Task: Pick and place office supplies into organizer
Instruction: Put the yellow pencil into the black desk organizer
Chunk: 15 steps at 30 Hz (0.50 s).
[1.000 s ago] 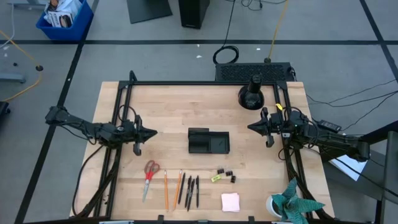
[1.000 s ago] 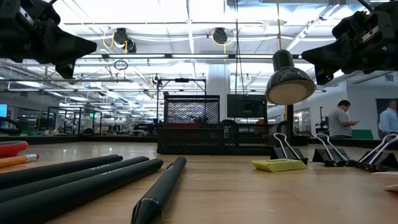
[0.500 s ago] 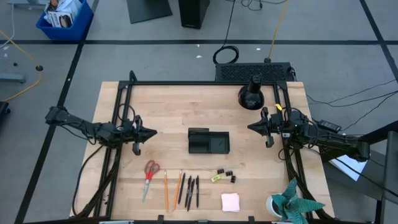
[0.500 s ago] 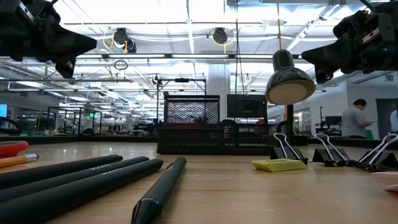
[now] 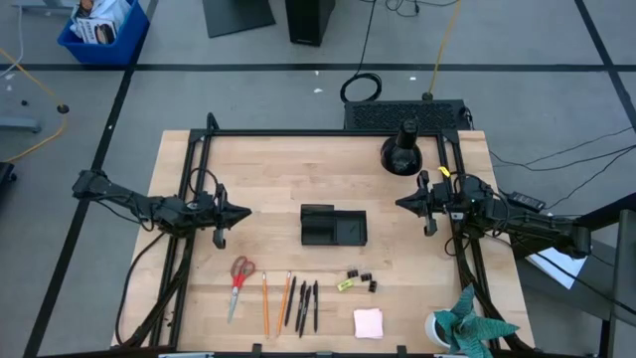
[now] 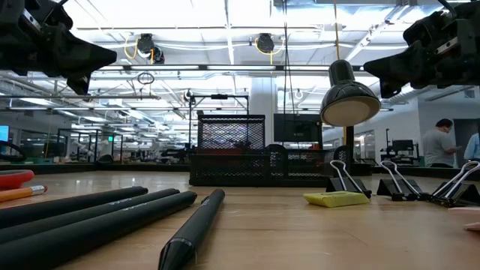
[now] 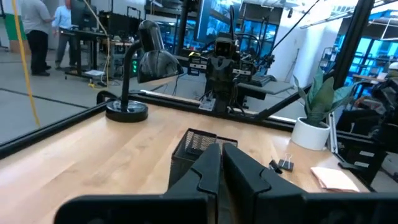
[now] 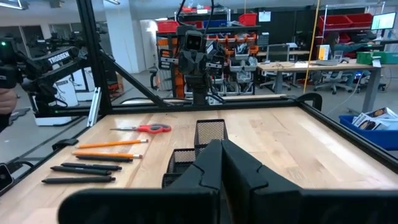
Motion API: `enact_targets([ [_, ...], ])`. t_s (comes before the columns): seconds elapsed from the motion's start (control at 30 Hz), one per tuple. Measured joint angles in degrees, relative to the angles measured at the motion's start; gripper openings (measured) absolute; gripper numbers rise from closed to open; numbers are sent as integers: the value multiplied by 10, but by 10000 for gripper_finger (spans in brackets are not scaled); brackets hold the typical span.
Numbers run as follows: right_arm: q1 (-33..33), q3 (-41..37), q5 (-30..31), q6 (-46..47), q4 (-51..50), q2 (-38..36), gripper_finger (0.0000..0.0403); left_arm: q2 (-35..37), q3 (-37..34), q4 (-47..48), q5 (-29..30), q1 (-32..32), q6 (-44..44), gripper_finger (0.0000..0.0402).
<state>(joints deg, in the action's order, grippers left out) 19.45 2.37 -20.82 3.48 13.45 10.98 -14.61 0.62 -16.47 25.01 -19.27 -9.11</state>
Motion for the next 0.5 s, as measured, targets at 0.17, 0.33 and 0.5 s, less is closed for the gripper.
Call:
enact_targets([
  [0.17, 0, 0, 0, -1, -2, 0, 0, 0, 0, 0, -27, 0, -12, 21],
  [0.33, 0, 0, 0, 3, -3, 0, 0, 0, 0, 0, -26, 0, -22, 21],
  [0.5, 0, 0, 0, 3, -3, 0, 0, 0, 0, -1, -26, -1, -47, 21],
])
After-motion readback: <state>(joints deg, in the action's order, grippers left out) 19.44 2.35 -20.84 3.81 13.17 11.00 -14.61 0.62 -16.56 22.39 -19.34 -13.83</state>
